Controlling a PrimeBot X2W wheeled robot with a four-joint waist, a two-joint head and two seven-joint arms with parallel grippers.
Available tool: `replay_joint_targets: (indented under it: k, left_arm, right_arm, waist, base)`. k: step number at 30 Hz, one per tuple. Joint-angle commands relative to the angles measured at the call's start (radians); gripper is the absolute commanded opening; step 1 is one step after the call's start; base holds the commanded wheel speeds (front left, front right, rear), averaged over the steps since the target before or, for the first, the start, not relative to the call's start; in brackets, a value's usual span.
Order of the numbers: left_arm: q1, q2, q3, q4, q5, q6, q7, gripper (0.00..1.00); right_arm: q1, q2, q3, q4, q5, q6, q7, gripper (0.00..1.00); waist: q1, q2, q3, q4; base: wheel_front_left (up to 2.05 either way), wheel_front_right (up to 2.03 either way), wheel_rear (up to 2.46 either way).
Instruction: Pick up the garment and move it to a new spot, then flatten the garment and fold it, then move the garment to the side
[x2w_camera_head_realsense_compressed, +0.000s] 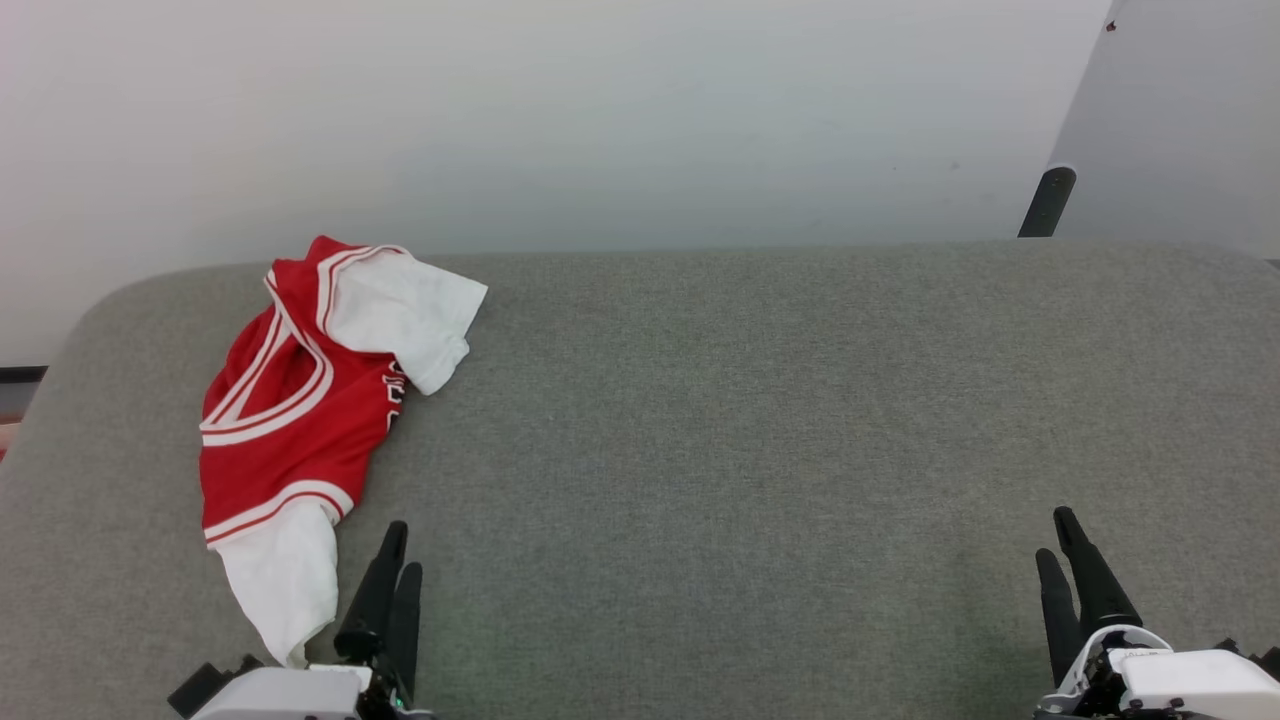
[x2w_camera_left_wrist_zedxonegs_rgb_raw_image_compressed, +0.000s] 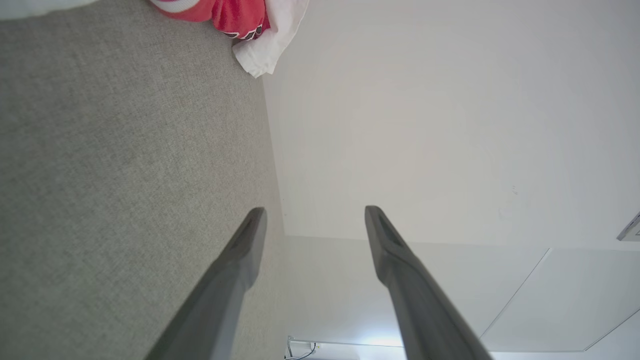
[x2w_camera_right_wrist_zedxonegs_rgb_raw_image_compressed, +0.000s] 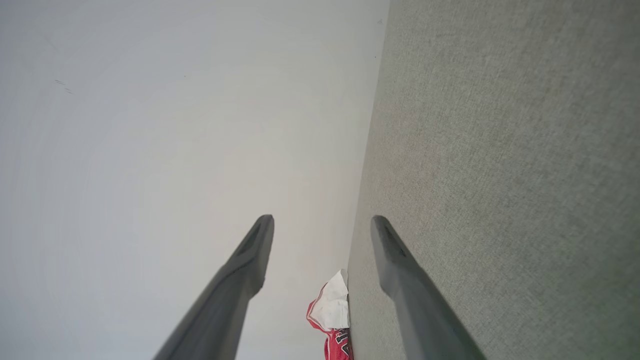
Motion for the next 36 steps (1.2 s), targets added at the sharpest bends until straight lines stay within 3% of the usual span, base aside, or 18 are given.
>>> replay_joint_targets:
  k: [1, 22, 36]
  left_arm:
    - [-0.018, 0.006, -0.008, -0.026, 0.006, -0.001, -0.008, 1.00]
    - [-0.012, 0.032, -0.075, -0.075, 0.067, -0.002, -0.077, 1.00]
    - [-0.018, 0.079, -0.133, -0.056, 0.247, -0.003, -0.164, 1.00]
  right_arm:
    - [-0.021, -0.006, 0.013, -0.023, -0.012, 0.000, -0.012, 1.00]
    - [-0.023, -0.034, 0.088, -0.054, -0.101, 0.000, -0.091, 1.00]
    - [-0.028, -0.046, 0.100, -0.034, -0.235, 0.000, -0.138, 1.00]
  waist:
    - [0.0000, -0.0001, 0.000, 0.000]
    - [0.0000, -0.0001, -0.008, -0.003]
    - [0.0000, -0.0001, -0.014, -0.004]
  base:
    - [0.00, 0.00, 0.00]
    - [0.00, 0.00, 0.00]
    - [0.00, 0.00, 0.00]
